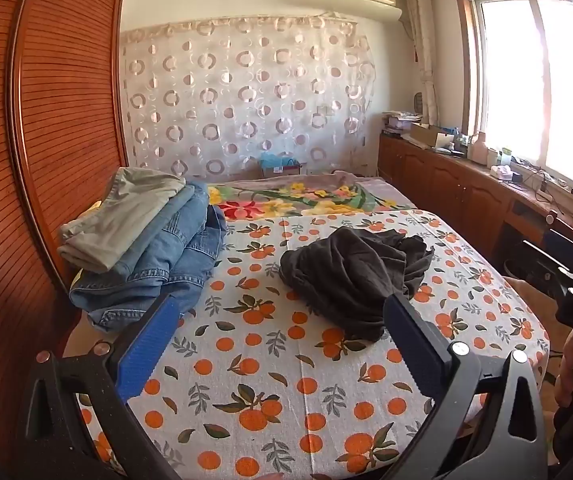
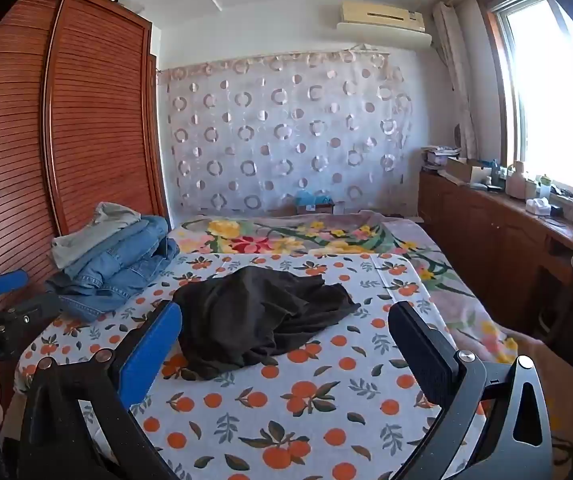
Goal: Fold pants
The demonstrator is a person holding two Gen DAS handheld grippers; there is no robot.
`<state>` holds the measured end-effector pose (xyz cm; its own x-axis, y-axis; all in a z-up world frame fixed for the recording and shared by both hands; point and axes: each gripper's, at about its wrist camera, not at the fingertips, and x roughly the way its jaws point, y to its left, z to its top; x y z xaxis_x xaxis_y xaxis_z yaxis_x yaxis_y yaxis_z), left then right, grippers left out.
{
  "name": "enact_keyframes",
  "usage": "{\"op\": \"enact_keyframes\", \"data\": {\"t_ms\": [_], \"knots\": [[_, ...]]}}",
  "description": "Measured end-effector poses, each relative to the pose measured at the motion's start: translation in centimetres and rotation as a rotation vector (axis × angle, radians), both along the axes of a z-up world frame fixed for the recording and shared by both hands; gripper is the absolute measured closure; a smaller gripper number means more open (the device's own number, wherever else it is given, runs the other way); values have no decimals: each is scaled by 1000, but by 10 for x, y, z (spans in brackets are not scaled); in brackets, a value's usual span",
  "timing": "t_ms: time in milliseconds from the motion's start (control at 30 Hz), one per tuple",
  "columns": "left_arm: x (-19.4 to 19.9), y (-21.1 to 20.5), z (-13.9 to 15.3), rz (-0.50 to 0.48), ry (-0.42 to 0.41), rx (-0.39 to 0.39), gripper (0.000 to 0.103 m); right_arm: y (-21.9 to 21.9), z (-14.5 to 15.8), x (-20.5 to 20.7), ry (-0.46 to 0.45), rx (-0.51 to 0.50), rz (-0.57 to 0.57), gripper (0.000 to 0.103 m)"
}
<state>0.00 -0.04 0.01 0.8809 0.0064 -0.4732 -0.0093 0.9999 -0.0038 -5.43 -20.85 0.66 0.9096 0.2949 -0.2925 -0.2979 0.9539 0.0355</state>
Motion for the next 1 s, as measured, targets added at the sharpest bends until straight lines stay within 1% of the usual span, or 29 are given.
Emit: {"op": "enact_keyframes", "data": {"t_ms": [267,300,433,500,1000], "knots": [[-1,2,2,-8,-5,-10,1,-1,0,-1,-3,1,6,0],[0,0,0,0,2,0,1,-2,0,-2,-2,1,6,0],[0,0,0,-3,1,-2,1,-5,-2,-1,-2,-7,11,0],[0,0,0,0,2,-2,1,-6,1,0,-1,-7,9,0],[0,0,0,-3,0,-6,1,2,0,0,5,-7,8,0]]}}
